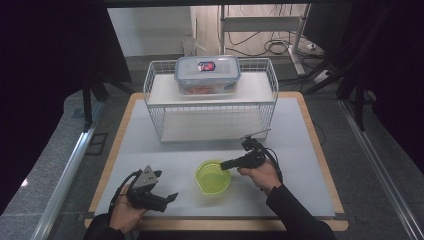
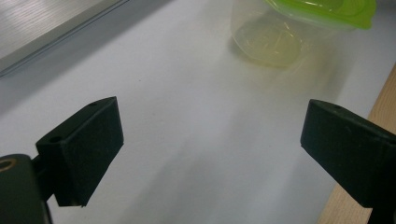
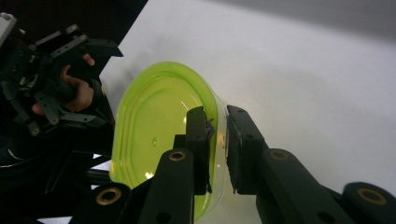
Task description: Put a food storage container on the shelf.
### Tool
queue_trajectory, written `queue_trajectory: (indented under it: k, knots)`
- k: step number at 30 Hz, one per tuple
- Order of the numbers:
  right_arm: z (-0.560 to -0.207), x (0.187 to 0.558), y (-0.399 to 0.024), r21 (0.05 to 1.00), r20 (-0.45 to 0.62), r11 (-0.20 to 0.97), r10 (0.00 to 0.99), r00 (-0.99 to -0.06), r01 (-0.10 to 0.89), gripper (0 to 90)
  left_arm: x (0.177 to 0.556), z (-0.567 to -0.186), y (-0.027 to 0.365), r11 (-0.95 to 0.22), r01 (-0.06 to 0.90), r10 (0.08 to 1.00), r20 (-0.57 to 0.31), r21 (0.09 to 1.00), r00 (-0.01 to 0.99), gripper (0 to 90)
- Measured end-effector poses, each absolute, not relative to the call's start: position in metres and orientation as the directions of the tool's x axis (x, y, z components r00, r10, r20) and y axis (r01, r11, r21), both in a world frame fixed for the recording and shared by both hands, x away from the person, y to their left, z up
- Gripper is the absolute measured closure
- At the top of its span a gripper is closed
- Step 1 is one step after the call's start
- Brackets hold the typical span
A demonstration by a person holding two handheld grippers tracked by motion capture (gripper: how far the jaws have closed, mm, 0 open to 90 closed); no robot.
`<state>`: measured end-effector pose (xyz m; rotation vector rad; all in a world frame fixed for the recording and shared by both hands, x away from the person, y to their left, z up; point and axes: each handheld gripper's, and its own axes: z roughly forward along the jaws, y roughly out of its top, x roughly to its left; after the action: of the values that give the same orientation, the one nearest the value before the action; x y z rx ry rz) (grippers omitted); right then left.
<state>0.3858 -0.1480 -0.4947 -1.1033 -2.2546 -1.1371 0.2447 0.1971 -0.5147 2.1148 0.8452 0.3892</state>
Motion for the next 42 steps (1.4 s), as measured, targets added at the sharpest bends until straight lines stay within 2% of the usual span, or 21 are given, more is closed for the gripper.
queue_trajectory:
  k: [28,34,37,41,42]
  knots:
    - [-0.469,0.387,-0.157,0.541,0.658,0.297,0.433,-0.616,0.787,82.9,0.245,-0.515,0.198,-0.447,0.442,0.688,-0.017,0.778,0.726,5.8]
    - [-0.486,0.393,-0.157,0.500,0.659,0.315,0.466,-0.590,0.807,82.6,0.246,-0.516,0.197,-0.450,0.443,0.687,-0.016,0.775,0.726,5.8]
    - [-0.492,0.397,-0.159,0.505,0.649,0.306,0.481,-0.589,0.807,79.5,0.246,-0.516,0.198,-0.450,0.445,0.687,-0.018,0.775,0.726,5.8]
    - [-0.496,0.396,-0.159,0.505,0.624,0.301,0.519,-0.583,0.809,69.7,0.246,-0.516,0.197,-0.452,0.444,0.686,-0.017,0.774,0.727,5.8]
    - [-0.497,0.396,-0.159,0.503,0.623,0.301,0.524,-0.582,0.810,69.7,0.246,-0.516,0.197,-0.452,0.445,0.687,-0.017,0.773,0.727,5.8]
